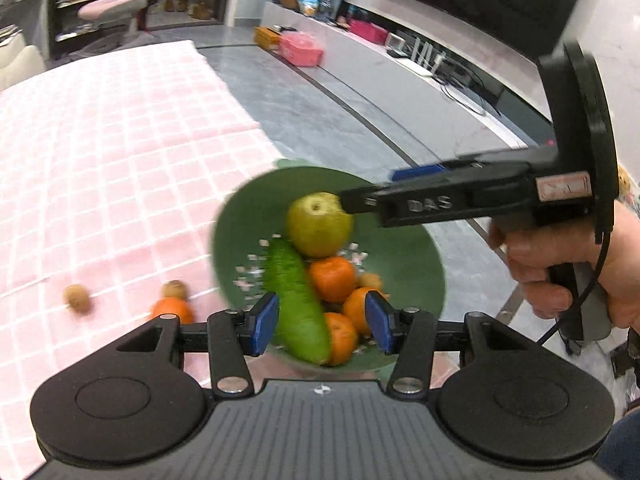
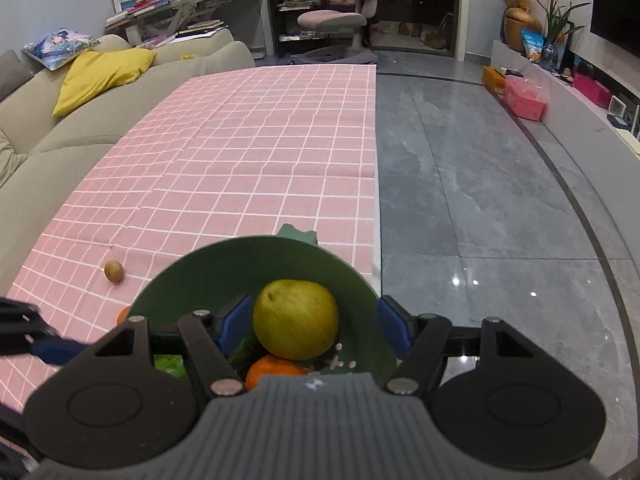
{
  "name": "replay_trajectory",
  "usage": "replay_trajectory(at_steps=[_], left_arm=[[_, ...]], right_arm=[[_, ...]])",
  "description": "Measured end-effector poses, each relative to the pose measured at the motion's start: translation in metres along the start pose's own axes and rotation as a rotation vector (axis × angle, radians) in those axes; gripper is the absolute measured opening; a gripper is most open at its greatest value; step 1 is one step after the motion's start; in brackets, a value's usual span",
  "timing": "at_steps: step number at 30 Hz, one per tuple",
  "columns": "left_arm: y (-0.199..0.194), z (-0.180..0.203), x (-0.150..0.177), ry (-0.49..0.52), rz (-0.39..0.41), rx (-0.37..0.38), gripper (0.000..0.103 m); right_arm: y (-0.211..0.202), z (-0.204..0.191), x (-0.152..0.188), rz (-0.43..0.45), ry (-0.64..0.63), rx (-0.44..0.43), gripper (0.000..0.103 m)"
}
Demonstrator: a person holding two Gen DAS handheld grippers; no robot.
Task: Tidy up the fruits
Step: 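Release the orange and pear into the colander and withdraw both grippers, then grasp the red tomato with the left gripper while the right gripper grasps an orange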
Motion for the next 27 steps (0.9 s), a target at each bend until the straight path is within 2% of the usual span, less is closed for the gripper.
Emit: replay_trajectory(at_steps=[5, 11, 15, 19, 23, 27], left_arm=[[-0.018, -0.039, 0.011, -0.040, 0.008, -0.054, 0.059], [-0.031, -0.085, 0.030, -0.047, -0.001, -0.152, 0.059], [-0.035, -0.101, 0.032, -0.086, 0.017, -0.165, 0.059], [-0.028, -0.114, 0.040, -0.097, 0.000, -0.179, 0.059], [-0.018, -0.114, 0.047, -0.067, -0.011, -0.185, 0.059], [-0.004, -0.106, 0.052, -0.028, -0.017, -0.159, 0.059]], right_arm=[[-0.007, -0.013, -0.002, 0.006, 0.011, 0.006, 0.066], [-0.012, -0.046, -0.005, 0.026, -0.034, -0.022, 0.065], [-0.010, -0.069, -0.006, 0.033, -0.052, -0.038, 0.065], [-0.005, -0.091, -0.003, 0.016, -0.087, -0.063, 0.065], [0.006, -0.110, 0.000, -0.009, -0.133, -0.074, 0.063], [0.016, -0.122, -0.003, -0.028, -0.150, -0.102, 0.055]])
Point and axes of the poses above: each gripper's, at about its wrist camera, not at the fingertips, and y roughly the way its jaws point, z to its right, x to its underside, the point moved 5 cm from there along y, roughly the way its jaws point, and after that the axes turned 11 degrees about -x, right-handed, at the moved point
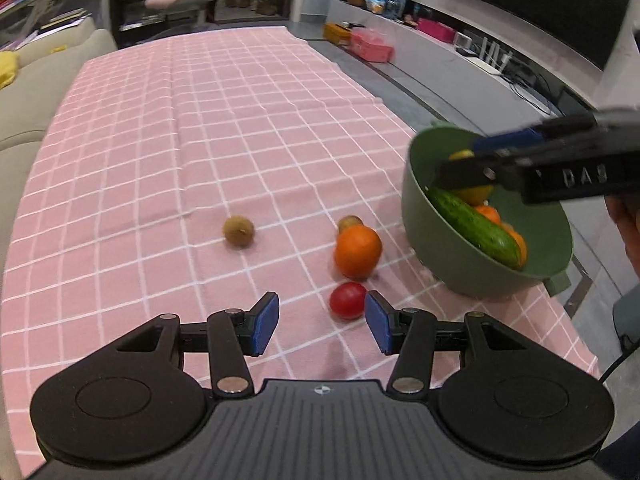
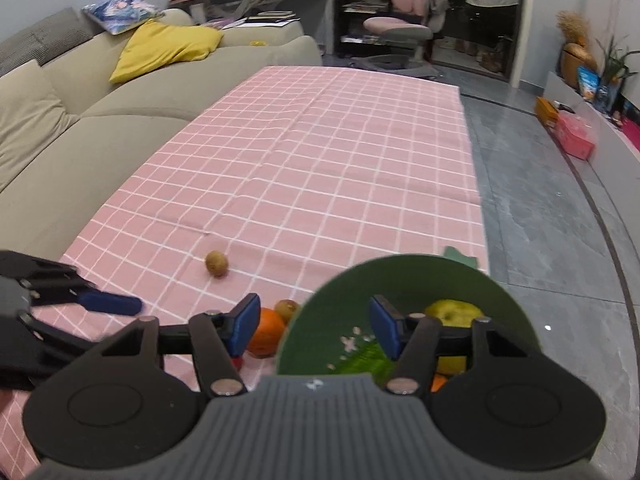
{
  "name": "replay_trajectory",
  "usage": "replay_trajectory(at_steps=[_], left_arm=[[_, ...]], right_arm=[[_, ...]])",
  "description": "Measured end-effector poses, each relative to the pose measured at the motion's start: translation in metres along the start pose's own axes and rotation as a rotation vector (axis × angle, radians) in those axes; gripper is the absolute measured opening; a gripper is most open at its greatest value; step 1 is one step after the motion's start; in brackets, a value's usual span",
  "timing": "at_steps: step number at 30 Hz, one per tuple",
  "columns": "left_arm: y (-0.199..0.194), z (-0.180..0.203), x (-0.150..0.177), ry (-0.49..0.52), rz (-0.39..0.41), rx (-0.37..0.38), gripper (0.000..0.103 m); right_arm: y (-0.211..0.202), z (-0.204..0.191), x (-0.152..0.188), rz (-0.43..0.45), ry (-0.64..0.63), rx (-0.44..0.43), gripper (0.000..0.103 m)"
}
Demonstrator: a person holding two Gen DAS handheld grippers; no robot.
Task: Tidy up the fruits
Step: 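Grasp the red tomato with the left gripper while the right gripper grasps an orange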
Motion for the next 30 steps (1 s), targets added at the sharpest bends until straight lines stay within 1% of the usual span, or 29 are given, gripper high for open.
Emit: replay_trajectory(at_steps=[4, 6, 14, 15, 17, 19, 20, 22, 25, 30], left_arm=[[0.011, 0.007, 0.003, 0.014, 0.000, 0.017, 0.059], [0.015, 0.010, 0.002, 0.017, 0.014, 0.028, 0.059], [0.038, 0.025, 0.002, 0.051, -0.011, 0.042, 0.058], [0.042, 0.026, 0.003, 0.054, -0.019, 0.041, 0.056], [0.049, 0.029, 0.006, 0.068, -0.041, 0.033, 0.045], [0.052, 0.030, 0.010, 0.080, -0.051, 0.034, 0.036], [0.053, 0.029, 0.012, 0.081, -0.053, 0.041, 0.034], [0.051, 0.027, 0.013, 0.074, -0.053, 0.055, 0.033], [0.046, 0.018, 0.015, 0.061, -0.056, 0.054, 0.033], [0.026, -0.008, 0.017, 0.027, -0.038, 0.033, 0.033]], right_arm=[[0.013, -0.013, -0.005, -0.034, -0.032, -0.036, 0.053], [0.017, -0.017, -0.006, -0.040, -0.045, -0.035, 0.053], [0.026, -0.021, -0.005, -0.056, -0.041, -0.044, 0.053], [0.027, -0.020, -0.005, -0.060, -0.041, -0.044, 0.053], [0.030, -0.020, -0.004, -0.067, -0.040, -0.044, 0.053], [0.033, -0.019, -0.003, -0.076, -0.042, -0.045, 0.053], [0.034, -0.019, -0.003, -0.080, -0.045, -0.047, 0.053], [0.036, -0.020, -0.003, -0.087, -0.053, -0.057, 0.053], [0.038, -0.022, -0.002, -0.089, -0.062, -0.065, 0.053], [0.041, -0.032, 0.002, -0.096, -0.125, -0.099, 0.052]])
Point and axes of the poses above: each gripper's, at about its wrist camera, not at the fingertips, and y roughly the way its jaws point, z to its right, x to its underside, the point moved 5 cm from there along y, roughly the way its jaws point, and after that the axes turned 11 degrees about -x, right-handed, at the moved point
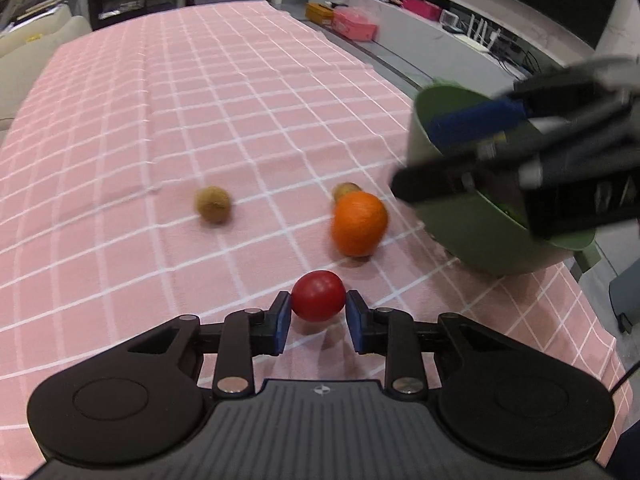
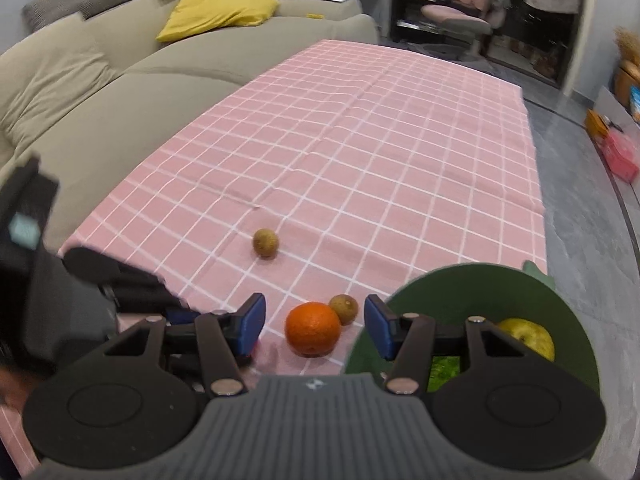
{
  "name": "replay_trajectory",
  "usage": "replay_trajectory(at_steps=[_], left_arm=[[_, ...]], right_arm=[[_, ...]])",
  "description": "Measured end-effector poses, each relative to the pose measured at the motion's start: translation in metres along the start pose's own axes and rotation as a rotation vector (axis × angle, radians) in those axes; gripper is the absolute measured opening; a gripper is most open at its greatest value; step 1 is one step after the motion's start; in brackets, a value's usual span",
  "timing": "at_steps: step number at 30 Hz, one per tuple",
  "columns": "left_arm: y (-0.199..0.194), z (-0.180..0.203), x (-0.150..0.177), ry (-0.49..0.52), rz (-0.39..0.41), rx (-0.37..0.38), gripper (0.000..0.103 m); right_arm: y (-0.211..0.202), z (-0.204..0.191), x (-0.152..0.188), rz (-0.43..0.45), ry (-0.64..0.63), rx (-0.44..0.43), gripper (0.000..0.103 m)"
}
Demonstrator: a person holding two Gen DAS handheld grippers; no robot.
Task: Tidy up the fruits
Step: 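Grasp the red tomato with the left gripper while the right gripper grasps an orange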
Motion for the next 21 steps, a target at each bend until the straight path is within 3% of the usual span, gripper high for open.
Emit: replay_trajectory(at_steps=[4, 9, 14, 18, 21], left_arm=[[-0.013, -0.028, 0.005, -0.038, 0.008, -0.028, 0.033], [-0.022, -0.056, 0.009, -0.089, 0.012, -0.052, 0.033], [-0.028, -0.057, 0.004, -0.093, 0.032, -0.042, 0.033], [-0.029, -0.052, 0.002, -0.083, 0.041, -0.030, 0.033], [-0.029, -0.051, 0.001, -0.082, 0.042, -0.027, 0.033]], right_arm=[[0.013, -0.013, 0.004, -0.038, -0.073, -0.011, 0.049], [0.035, -0.024, 0.007, -0.099, -0.173, 0.056, 0.046], [0.058, -0.031, 0.015, -0.168, -0.337, 0.190, 0.046], [0.067, -0.033, 0.021, -0.197, -0.404, 0.233, 0.049], [0.069, -0.035, 0.023, -0.210, -0.399, 0.217, 0.045]])
Point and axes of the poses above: each gripper's, at about its wrist camera, not at the fingertips, and y roughly the way its jaws point, z to its right, x to its underside, the point moved 5 cm from there along y, roughly the way its jaws point, and after that the axes turned 11 degrees about -x, right-handed, at the moved point
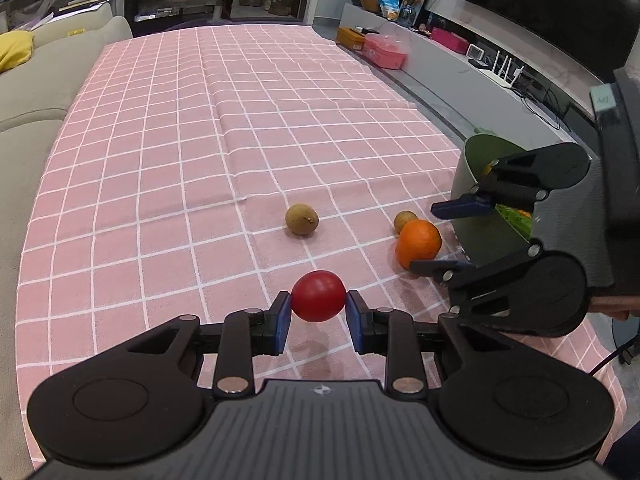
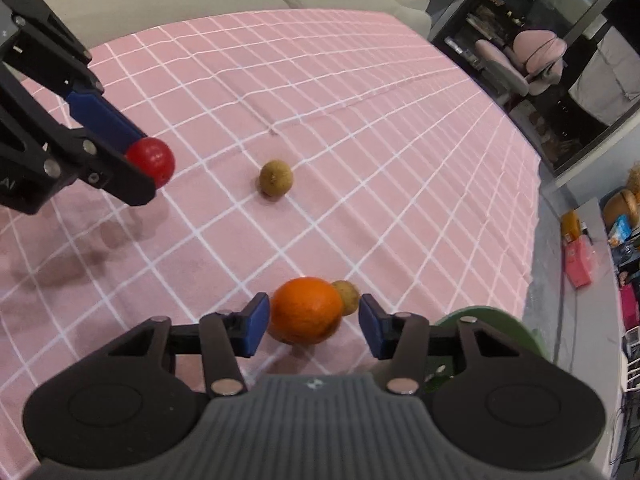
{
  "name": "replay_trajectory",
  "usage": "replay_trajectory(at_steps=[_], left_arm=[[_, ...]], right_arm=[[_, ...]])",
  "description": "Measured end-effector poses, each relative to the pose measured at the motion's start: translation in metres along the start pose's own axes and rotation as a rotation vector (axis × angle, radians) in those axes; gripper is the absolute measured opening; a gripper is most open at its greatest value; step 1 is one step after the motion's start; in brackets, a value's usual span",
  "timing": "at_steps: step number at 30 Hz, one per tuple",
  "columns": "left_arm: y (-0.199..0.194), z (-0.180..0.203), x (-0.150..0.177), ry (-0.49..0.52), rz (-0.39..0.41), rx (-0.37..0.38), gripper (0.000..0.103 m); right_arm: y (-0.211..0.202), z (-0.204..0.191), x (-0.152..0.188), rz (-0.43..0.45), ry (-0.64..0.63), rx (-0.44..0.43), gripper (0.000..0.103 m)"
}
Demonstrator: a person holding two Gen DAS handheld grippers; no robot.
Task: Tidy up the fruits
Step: 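Grasp the red tomato with the left gripper while the right gripper grasps an orange, then carry the tomato and orange over the colander and open both grippers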
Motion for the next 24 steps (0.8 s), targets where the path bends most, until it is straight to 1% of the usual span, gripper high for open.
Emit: replay_trajectory(at_steps=[3, 8, 15, 18, 24], left_arm=[[0.001, 0.000, -0.001, -0.002, -0.002, -0.003, 0.033], [0.001, 0.001, -0.002, 0.001, -0.001, -0.005, 0.033], [-0.002, 0.006, -0.005, 0.009, 0.006, -0.003, 0.033], [-0.002, 0.010, -0.007, 0.016, 0.008, -0.002, 0.033], [-0.007, 0.025, -0.009, 0.038, 0.018, 0.004, 0.033]], right_arm=[[0.005, -0.006, 0.000, -0.022, -0.065, 0.026, 0.043], [0.010, -0.010, 0.001, -0.030, -0.095, 0.047, 0.039], [0.000, -0.005, -0.002, -0.002, -0.051, 0.018, 0.039], [-0.013, -0.002, -0.005, 0.027, -0.026, 0.011, 0.039], [-0.052, 0.015, -0.002, 0.106, 0.086, -0.011, 0.039]])
Point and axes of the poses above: each gripper's, at about its wrist camera, not at the fingertips, and y roughly the way its jaws point, z to its right, x to its underside, the point moved 5 cm from there along y, roughly the way its jaws point, and after that the axes turned 11 degrees about -x, right-handed, at the moved point
